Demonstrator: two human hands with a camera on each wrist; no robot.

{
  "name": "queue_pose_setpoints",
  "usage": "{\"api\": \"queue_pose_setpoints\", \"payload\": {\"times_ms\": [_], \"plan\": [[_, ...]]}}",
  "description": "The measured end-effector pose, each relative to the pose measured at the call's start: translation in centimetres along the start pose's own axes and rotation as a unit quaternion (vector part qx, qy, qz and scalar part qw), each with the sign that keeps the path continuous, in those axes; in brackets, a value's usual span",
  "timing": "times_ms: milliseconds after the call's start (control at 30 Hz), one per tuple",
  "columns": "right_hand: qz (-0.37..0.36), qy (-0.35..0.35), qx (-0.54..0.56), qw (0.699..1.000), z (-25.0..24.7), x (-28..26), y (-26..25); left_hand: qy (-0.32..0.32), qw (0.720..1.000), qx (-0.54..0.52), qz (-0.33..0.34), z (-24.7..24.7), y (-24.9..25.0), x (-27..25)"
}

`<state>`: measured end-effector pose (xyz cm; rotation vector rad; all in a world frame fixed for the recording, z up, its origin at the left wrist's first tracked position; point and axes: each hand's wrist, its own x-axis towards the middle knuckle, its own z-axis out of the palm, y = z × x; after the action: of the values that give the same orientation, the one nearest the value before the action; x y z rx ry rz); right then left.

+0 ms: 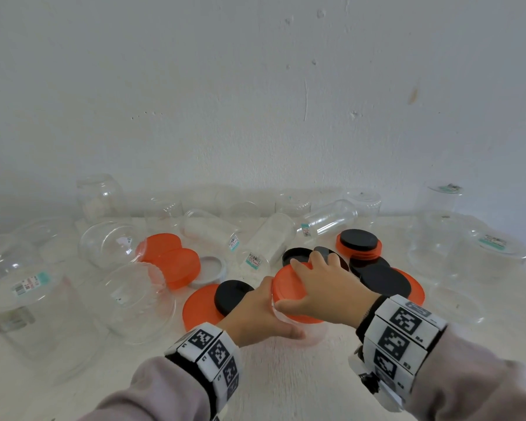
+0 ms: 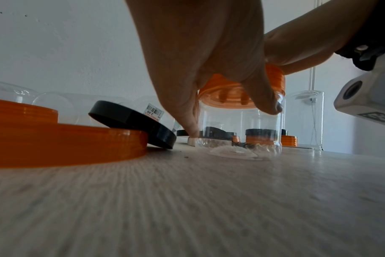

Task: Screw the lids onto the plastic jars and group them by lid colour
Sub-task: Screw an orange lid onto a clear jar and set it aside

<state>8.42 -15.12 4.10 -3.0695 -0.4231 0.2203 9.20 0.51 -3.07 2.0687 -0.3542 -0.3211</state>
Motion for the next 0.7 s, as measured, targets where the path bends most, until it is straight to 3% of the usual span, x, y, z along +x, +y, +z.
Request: {"api": "queue_pose_setpoints", "payload": {"times_ms": [233,700], "plan": [[0.027,0.020,-0.006,0.999,0.5,0.0,-0.3,-0.007,1.000,0.007,0.004,0.0,0.0,-0.1],[-0.019,-0.030,0.025,0.999,-0.3,0.0,0.9,-0.017,1.000,-0.018,-0.002,-0.2,-0.4,0.2]]}}
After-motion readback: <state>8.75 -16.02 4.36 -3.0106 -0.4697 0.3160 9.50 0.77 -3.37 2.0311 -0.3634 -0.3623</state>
